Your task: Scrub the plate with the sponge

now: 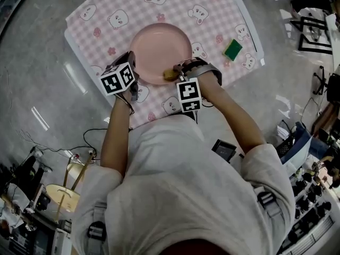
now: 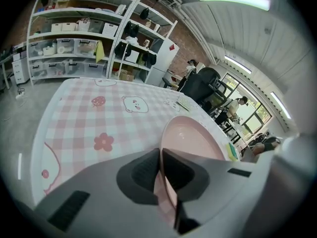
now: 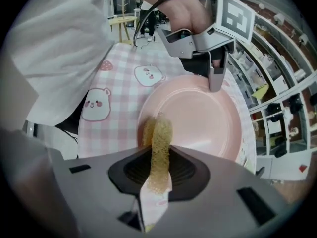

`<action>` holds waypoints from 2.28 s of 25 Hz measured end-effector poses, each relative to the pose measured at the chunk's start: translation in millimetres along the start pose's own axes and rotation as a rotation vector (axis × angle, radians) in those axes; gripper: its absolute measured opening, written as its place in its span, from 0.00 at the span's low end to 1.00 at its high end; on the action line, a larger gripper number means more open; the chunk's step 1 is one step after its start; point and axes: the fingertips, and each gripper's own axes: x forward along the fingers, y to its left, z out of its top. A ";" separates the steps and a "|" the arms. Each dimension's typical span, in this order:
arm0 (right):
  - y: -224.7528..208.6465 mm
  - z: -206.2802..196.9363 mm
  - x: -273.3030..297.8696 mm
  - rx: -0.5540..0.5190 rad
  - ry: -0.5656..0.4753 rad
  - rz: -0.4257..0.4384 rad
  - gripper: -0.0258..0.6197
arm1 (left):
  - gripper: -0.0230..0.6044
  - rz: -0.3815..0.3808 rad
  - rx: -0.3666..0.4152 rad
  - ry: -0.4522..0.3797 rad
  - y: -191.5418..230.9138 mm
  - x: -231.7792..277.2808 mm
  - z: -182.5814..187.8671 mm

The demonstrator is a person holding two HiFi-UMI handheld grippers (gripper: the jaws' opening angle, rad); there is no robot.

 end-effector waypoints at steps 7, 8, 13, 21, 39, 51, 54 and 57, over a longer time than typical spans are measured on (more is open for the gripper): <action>6.0 -64.5 -21.7 0.165 0.121 -0.005 0.16 | 0.08 0.009 0.042 -0.010 -2.9 7.1 4.3; 8.5 -74.9 -24.5 0.194 0.142 -0.009 0.16 | 0.08 0.010 0.045 -0.007 -1.8 7.9 3.7; 22.7 -108.1 -40.2 0.380 0.189 -0.066 0.17 | 0.11 0.046 0.073 0.003 3.1 7.8 2.9; 23.4 -92.6 -55.8 0.752 0.051 -0.234 0.17 | 0.23 0.057 0.189 -0.046 -0.4 -18.1 14.0; 0.2 -17.5 -90.3 1.462 -0.452 -0.524 0.17 | 0.05 -0.067 0.268 -0.081 -38.0 -93.8 -54.7; 3.7 -22.4 -121.6 1.433 -0.614 -0.588 0.17 | 0.05 -0.052 0.299 -0.198 -113.1 -121.2 -70.9; 5.0 -25.1 -146.6 1.396 -0.667 -0.635 0.16 | 0.05 -0.037 0.326 -0.262 -131.8 -140.4 -59.9; 1.7 -30.4 -177.0 1.359 -0.714 -0.693 0.16 | 0.05 -0.042 0.358 -0.325 -154.2 -162.1 -41.4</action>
